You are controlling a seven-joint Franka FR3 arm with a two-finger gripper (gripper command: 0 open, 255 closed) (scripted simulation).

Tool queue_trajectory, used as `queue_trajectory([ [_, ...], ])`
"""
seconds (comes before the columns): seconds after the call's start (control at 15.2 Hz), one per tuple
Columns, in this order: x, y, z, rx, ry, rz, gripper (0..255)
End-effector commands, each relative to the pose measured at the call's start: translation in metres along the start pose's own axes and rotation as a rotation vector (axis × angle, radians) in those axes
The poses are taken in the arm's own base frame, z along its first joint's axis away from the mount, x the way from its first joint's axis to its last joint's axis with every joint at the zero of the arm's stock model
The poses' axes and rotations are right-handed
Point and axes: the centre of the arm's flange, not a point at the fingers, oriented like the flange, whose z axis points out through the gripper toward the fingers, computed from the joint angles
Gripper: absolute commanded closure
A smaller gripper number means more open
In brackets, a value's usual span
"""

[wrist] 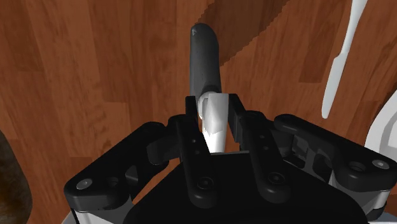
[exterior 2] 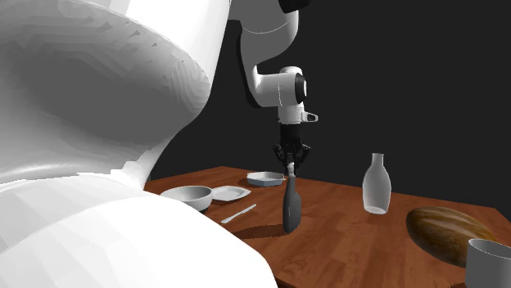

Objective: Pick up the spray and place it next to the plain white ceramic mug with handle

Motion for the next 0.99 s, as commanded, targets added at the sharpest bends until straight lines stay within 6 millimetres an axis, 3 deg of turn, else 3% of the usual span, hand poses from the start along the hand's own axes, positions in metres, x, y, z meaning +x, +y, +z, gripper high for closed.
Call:
queue_trajectory([
  [0.0, 0.000, 0.000, 0.000, 0.000, 0.000, 0.000, 255],
  [0.13, 0.000, 0.000, 0.000, 0.000, 0.000, 0.000, 255],
  [0.92, 0.002, 0.001, -0.063, 0.000, 0.000, 0.000, 255],
])
